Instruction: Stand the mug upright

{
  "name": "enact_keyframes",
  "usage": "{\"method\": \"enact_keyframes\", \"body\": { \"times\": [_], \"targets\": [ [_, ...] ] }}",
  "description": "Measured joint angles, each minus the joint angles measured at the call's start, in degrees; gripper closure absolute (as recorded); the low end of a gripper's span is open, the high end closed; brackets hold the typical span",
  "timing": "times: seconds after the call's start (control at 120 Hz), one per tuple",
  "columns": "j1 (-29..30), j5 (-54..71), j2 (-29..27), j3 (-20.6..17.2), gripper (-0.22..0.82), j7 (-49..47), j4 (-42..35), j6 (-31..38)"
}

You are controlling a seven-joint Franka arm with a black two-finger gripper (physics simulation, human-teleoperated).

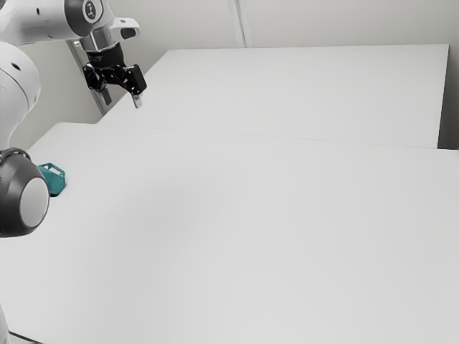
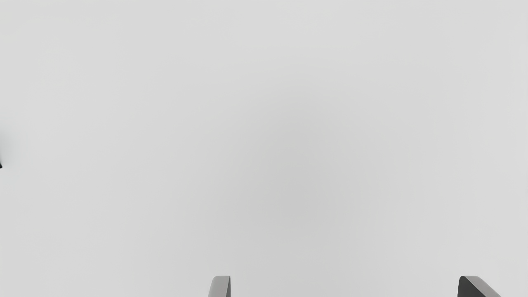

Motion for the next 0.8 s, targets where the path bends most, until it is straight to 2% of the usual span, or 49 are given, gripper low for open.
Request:
{"method": "enact_keyframes", "body": {
  "times": [0.358,0.6,0.8],
  "targets": [
    [1.31,3.03,0.39,-3.27,0.00,0.51,1.98,-1.65],
    [12.69,3.41,2.61,-3.38,0.00,6.00,2.04,1.87],
    [24.81,-1.13,4.16,-3.50,0.00,13.58,1.57,4.71]
  ]
}}
